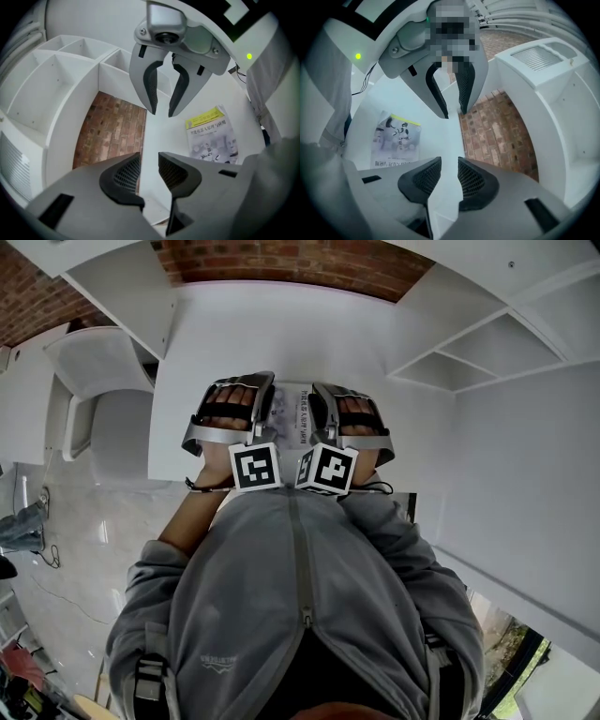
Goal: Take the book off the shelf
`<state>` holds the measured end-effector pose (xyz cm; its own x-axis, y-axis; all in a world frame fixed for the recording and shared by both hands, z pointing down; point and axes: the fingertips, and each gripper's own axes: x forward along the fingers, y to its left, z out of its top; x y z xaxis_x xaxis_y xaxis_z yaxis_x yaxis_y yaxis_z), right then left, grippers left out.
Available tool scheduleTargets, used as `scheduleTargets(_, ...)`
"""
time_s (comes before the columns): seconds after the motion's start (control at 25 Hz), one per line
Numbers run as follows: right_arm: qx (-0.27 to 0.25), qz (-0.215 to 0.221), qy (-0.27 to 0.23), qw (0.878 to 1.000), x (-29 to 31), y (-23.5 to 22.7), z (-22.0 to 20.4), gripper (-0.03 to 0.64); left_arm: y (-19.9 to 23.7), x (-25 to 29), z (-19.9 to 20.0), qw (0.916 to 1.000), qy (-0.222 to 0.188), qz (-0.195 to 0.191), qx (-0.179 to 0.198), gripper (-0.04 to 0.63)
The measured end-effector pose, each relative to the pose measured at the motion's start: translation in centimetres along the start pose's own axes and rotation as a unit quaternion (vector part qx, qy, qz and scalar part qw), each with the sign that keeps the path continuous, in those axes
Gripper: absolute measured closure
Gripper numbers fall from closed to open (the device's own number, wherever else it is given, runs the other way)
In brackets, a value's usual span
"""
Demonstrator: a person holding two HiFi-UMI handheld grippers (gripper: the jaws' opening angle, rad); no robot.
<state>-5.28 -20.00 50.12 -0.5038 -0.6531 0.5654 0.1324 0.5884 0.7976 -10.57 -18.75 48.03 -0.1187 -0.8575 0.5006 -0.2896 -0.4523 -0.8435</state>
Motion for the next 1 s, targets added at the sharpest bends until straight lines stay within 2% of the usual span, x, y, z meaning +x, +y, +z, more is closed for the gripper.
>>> scheduleTargets(0.16, 0.017, -0.043, -0.014, 0.999, -0.9, -3.3, 0.8, 0.536, 3.5, -0.8, 0.4, 0.9982, -0.014, 0.057, -0.011, 0.529)
scheduleTargets(0.36, 0.084, -0.098, -0.053, 0.99, -2.8, -7.5, 1.9, 0.575, 6.8, -1.9, 0.9, 0.9907, -0.045, 0.107, -0.07, 0.582)
scheduleTargets(0.52, 0.145, -0.138, -0.099, 0.975, -4.2, -10.4, 2.5, 0.581, 8.7, -2.6, 0.7, 0.9771, -0.075, 0.123, -0.157, 0.588)
scheduleTargets(0.64, 0.206, -0.149, -0.133, 0.958, -5.1, -12.0, 2.5, 0.583, 9.9, -3.1, 0.4, 0.9652, -0.086, 0.14, -0.203, 0.588)
scheduleTargets(0.72, 0.248, -0.152, -0.156, 0.944, -5.5, -12.9, 2.4, 0.583, 10.6, -3.5, 0.4, 0.9519, -0.106, 0.143, -0.249, 0.588)
scheduleTargets(0.8, 0.286, -0.155, -0.177, 0.929, -5.9, -13.5, 2.2, 0.584, 11.1, -3.9, 0.6, 0.9353, -0.129, 0.141, -0.298, 0.588)
scheduleTargets(1.0, 0.384, -0.152, -0.229, 0.882, -6.7, -14.7, 2.0, 0.584, 12.2, -4.8, 0.9, 0.8854, -0.18, 0.135, -0.407, 0.588)
